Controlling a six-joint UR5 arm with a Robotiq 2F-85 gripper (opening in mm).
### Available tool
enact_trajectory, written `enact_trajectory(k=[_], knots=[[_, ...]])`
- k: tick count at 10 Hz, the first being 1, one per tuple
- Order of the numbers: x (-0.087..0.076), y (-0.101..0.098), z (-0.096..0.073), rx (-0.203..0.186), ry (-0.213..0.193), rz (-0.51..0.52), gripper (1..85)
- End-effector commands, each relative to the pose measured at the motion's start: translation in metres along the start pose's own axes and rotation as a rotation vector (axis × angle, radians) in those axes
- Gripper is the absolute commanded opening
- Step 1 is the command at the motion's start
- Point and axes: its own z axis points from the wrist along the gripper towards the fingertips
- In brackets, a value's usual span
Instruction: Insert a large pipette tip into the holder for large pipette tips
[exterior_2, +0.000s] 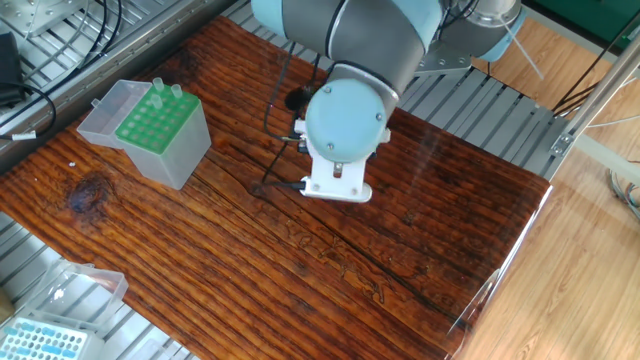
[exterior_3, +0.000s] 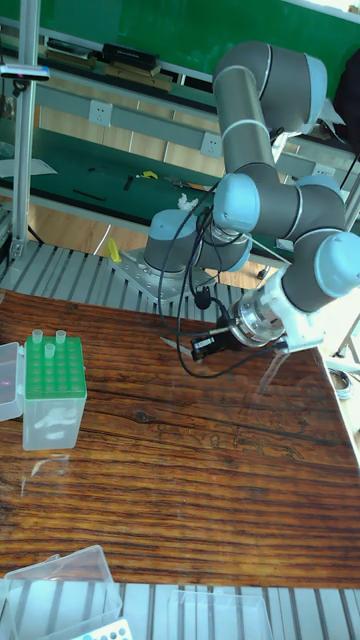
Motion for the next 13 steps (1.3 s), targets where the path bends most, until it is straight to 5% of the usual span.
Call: enact_trajectory(k=[1, 2, 5, 10, 11, 12, 13], knots=[[0.018, 0.017, -0.011, -0.069, 0.14, -0.035, 1.0], [0.027, 0.019, -0.016, -0.087, 0.219, -0.058, 1.0], [0.025, 0.023, -0.022, -0.098, 0.303, -0.049, 1.0], [0.035, 0.024, -0.024, -0.093, 0.339, -0.035, 1.0], [0.049, 0.016, -0.029, -0.062, 0.398, -0.027, 1.0], [0.052, 0.008, -0.03, -0.027, 0.41, -0.025, 1.0], [0.047, 0.013, -0.028, -0.045, 0.391, -0.019, 1.0]])
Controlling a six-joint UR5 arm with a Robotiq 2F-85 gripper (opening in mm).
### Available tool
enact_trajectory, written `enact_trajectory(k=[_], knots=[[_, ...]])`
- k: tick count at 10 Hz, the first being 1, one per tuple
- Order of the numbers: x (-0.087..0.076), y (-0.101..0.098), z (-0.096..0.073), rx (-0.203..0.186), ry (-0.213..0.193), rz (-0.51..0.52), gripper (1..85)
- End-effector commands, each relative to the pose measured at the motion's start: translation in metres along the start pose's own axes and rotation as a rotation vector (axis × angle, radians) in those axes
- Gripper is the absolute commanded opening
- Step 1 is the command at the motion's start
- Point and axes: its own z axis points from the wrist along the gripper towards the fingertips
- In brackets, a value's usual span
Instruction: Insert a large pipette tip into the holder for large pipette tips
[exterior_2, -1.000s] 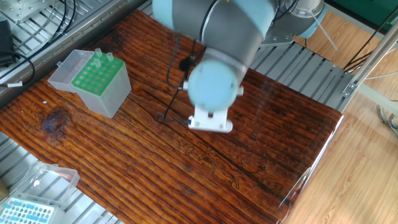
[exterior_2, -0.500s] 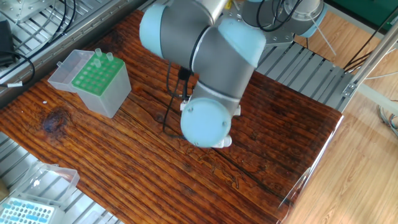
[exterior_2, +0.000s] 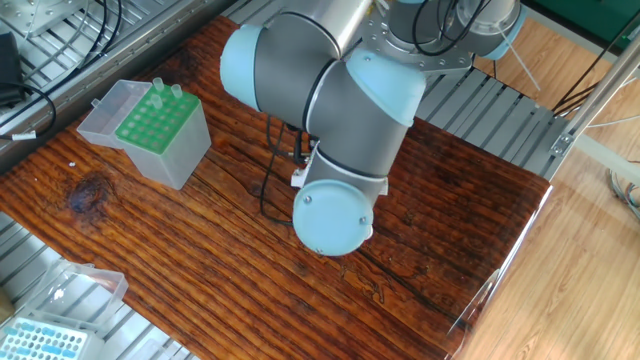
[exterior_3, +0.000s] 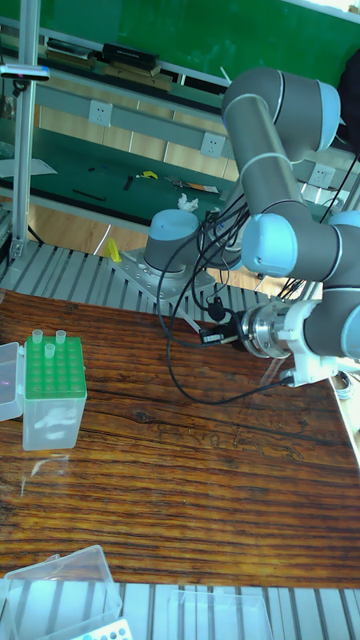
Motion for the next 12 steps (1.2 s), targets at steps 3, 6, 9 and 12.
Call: enact_trajectory(k=[3, 6, 9, 12], knots=[[0.003, -0.008, -0.001, 0.03, 0.014, 0.003, 1.0], [-0.011, -0.011, -0.002, 0.042, -0.04, 0.006, 1.0], [-0.003, -0.02, -0.002, 0.077, -0.012, 0.032, 1.0], [0.015, 0.001, -0.044, 0.049, 0.028, 0.05, 1.0]])
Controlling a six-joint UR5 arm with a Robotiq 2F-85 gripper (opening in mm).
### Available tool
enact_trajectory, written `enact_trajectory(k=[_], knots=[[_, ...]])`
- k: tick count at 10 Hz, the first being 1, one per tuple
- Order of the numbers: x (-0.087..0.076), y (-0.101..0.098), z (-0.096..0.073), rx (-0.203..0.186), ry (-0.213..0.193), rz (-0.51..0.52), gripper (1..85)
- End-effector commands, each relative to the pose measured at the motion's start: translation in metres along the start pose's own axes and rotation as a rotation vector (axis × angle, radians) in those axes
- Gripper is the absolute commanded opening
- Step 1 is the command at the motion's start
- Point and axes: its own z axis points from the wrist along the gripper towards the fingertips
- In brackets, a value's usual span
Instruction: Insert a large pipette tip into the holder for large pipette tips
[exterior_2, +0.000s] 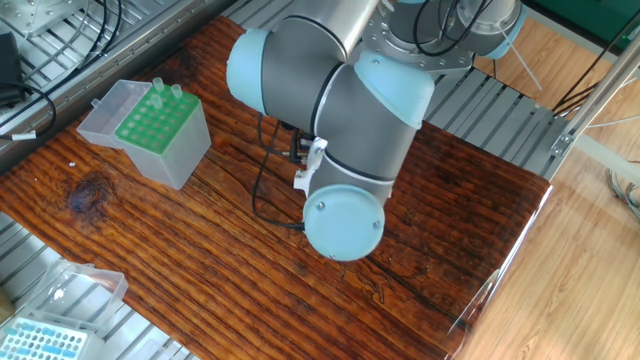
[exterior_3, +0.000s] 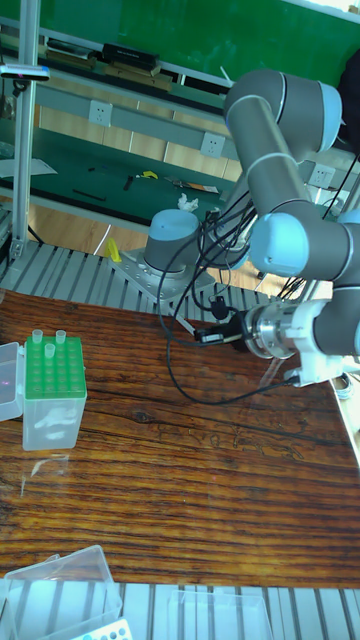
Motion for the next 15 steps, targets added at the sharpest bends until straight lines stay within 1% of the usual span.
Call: enact_trajectory(k=[1, 2, 3, 4, 5, 6, 7, 8, 9, 10, 11, 12, 13, 14, 15], knots=[[0.013, 0.018, -0.041, -0.032, 0.013, 0.005, 1.0], [0.014, 0.023, -0.056, -0.05, -0.015, -0.004, 1.0], [0.008, 0.023, -0.066, -0.057, -0.085, -0.017, 1.0], [0.004, 0.02, -0.076, -0.058, -0.143, -0.01, 1.0], [-0.003, 0.007, -0.084, -0.02, -0.2, 0.026, 1.0], [-0.012, -0.009, -0.094, 0.015, -0.275, 0.059, 1.0], [-0.01, -0.013, -0.102, 0.001, -0.315, 0.062, 1.0], [-0.005, -0.018, -0.111, -0.002, -0.355, 0.061, 1.0], [-0.011, -0.023, -0.115, 0.013, -0.419, 0.051, 1.0], [-0.021, -0.026, -0.117, 0.031, -0.488, 0.048, 1.0], [-0.031, -0.035, -0.124, 0.072, -0.551, 0.055, 1.0], [-0.043, -0.04, -0.133, 0.103, -0.617, 0.046, 1.0], [-0.05, -0.04, -0.138, 0.114, -0.651, 0.023, 1.0], [-0.051, -0.038, -0.14, 0.115, -0.651, 0.01, 1.0], [-0.052, -0.031, -0.14, 0.098, -0.645, 0.004, 1.0]])
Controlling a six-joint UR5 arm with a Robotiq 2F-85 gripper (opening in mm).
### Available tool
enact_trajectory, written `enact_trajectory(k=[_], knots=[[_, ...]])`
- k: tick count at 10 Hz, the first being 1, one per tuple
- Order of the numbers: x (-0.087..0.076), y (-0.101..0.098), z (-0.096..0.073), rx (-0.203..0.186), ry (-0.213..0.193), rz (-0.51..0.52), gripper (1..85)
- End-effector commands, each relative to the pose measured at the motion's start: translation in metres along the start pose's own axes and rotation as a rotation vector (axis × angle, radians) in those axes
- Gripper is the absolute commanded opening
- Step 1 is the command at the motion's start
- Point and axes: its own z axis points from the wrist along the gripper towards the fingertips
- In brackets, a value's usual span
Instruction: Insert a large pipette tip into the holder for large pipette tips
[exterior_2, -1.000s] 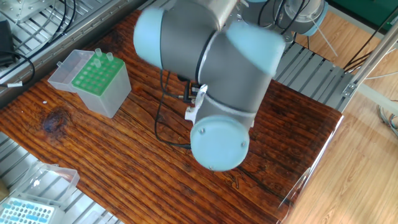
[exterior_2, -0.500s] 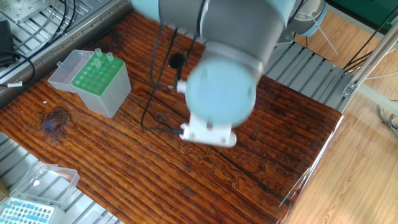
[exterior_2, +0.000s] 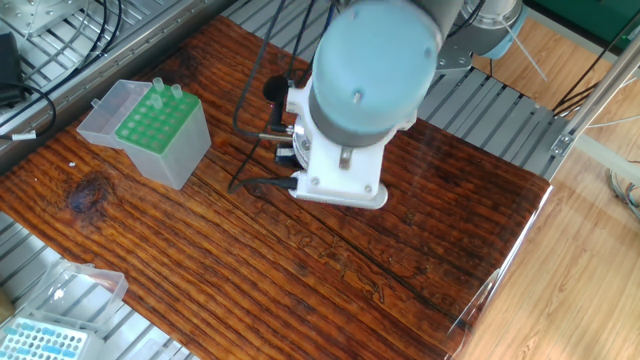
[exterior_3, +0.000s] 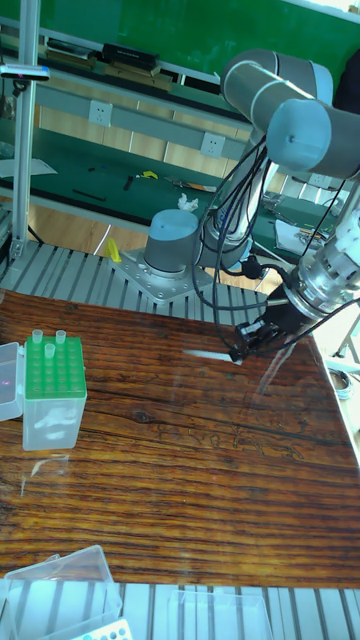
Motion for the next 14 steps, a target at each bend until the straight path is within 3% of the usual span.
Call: enact_trajectory(k=[1, 2, 4, 6, 8, 9, 10, 11, 14], knots=[[-0.015, 0.024, -0.006, -0.086, -0.068, 0.031, 1.0], [-0.019, 0.056, -0.011, -0.211, -0.076, 0.104, 1.0], [-0.029, 0.078, -0.018, -0.307, -0.097, 0.189, 1.0], [-0.025, 0.065, -0.014, -0.255, -0.087, 0.188, 1.0], [-0.039, 0.054, -0.013, -0.213, -0.147, 0.155, 1.0], [-0.041, 0.043, -0.012, -0.172, -0.157, 0.164, 1.0], [-0.036, 0.035, -0.01, -0.141, -0.143, 0.177, 1.0], [-0.028, 0.037, -0.009, -0.146, -0.109, 0.19, 1.0], [-0.031, 0.041, -0.01, -0.163, -0.118, 0.171, 1.0]])
